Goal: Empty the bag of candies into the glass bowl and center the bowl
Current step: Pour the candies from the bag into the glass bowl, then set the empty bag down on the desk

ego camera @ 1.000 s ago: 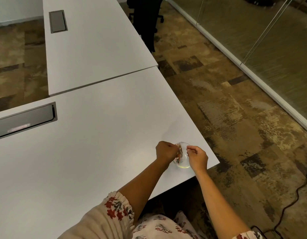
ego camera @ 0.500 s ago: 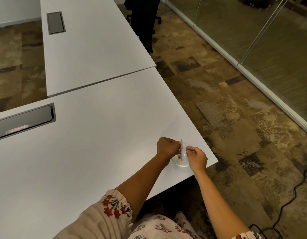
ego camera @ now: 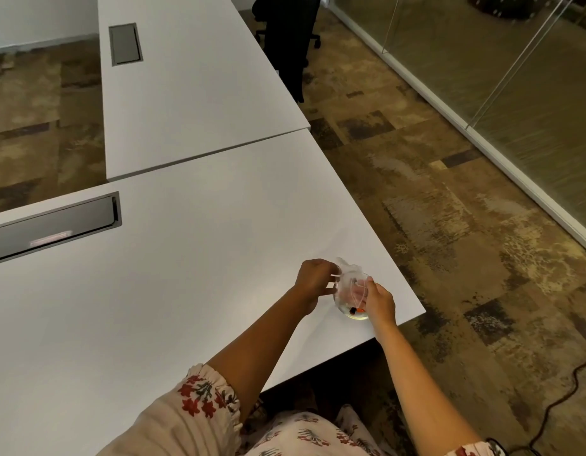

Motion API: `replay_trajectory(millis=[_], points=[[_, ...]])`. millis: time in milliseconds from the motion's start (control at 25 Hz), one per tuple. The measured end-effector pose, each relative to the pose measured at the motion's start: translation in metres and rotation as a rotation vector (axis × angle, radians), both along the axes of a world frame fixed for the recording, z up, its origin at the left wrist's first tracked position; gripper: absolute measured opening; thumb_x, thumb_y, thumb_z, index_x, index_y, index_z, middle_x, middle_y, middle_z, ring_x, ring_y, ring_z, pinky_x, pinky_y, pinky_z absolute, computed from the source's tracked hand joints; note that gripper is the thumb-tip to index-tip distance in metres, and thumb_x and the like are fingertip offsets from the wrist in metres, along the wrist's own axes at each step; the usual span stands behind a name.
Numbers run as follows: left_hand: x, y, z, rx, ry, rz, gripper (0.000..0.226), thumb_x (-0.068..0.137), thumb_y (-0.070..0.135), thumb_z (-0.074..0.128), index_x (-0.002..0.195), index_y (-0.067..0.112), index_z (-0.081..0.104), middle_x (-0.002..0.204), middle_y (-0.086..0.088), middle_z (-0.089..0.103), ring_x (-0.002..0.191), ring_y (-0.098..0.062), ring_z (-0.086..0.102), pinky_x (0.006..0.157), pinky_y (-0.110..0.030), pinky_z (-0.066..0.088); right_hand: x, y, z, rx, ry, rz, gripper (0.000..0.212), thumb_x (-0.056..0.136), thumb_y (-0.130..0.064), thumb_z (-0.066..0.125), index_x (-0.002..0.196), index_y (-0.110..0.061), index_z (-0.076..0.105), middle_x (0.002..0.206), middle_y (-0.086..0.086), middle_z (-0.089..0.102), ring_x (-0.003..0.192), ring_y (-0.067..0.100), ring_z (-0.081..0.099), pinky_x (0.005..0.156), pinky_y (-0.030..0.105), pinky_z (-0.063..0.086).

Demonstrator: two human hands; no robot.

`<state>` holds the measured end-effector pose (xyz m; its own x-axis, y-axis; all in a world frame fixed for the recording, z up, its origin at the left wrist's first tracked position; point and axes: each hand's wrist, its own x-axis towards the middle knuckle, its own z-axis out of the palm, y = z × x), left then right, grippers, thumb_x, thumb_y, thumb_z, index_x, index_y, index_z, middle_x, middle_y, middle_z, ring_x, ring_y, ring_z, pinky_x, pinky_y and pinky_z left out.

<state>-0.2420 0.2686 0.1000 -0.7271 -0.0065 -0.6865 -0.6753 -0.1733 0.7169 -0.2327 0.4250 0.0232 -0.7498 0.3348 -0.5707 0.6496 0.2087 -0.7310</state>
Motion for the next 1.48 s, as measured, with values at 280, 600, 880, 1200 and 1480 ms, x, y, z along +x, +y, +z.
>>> replay_trajectory(millis=[280, 600, 880, 1200, 1480], points=[[0.014, -0.042, -0.019, -0.007, -0.047, 0.162, 0.026, 0.098, 0.028, 0.060, 0.110, 0.005, 0.060, 0.104, -0.013, 0.068, 0.094, -0.029, 0.065, 0.080, -0.042, 0.057, -0.001, -0.029, 0.012, -0.137, 0.080, -0.002, 0.018, 0.093, -0.036, 0.064, 0.085, -0.020, 0.070, 0.084, -0.005, 0.070, 0.081, 0.010, 0.062, 0.063, 0.020, 0.046], [0.041, -0.091, -0.036, -0.110, -0.016, 0.411, 0.017, 0.096, 0.015, 0.059, 0.102, 0.005, 0.072, 0.090, -0.012, 0.072, 0.077, -0.028, 0.066, 0.073, -0.038, 0.056, 0.002, -0.082, 0.014, -0.312, 0.148, 0.242, 0.016, 0.087, -0.020, 0.071, 0.096, -0.008, 0.073, 0.091, 0.009, 0.078, 0.077, 0.019, 0.077, 0.069, 0.022, 0.056], [0.075, -0.146, -0.045, -0.138, -0.013, 0.636, 0.020, 0.097, 0.011, 0.054, 0.104, 0.004, 0.071, 0.084, -0.011, 0.070, 0.066, -0.025, 0.064, 0.064, -0.035, 0.051, 0.015, -0.125, 0.014, -0.313, 0.100, 0.537, 0.027, 0.082, -0.015, 0.078, 0.107, -0.010, 0.070, 0.089, 0.009, 0.079, 0.075, 0.023, 0.077, 0.068, 0.019, 0.056], [0.135, -0.212, -0.060, -0.166, -0.017, 0.909, 0.023, 0.100, 0.006, 0.047, 0.105, 0.005, 0.070, 0.085, -0.013, 0.067, 0.061, -0.023, 0.062, 0.053, -0.029, 0.049, 0.034, -0.178, 0.010, -0.209, 0.090, 0.663, 0.025, 0.083, -0.020, 0.076, 0.107, -0.023, 0.068, 0.091, -0.004, 0.077, 0.084, 0.013, 0.074, 0.081, 0.029, 0.054], [0.199, -0.257, -0.084, -0.272, -0.159, 1.160, 0.021, 0.100, 0.008, 0.047, 0.106, 0.003, 0.066, 0.093, -0.018, 0.073, 0.074, -0.031, 0.064, 0.069, -0.038, 0.058, 0.052, -0.194, 0.003, -0.190, 0.050, 0.737, 0.015, 0.086, -0.017, 0.070, 0.099, -0.024, 0.071, 0.095, 0.002, 0.076, 0.083, 0.016, 0.074, 0.085, 0.035, 0.054]])
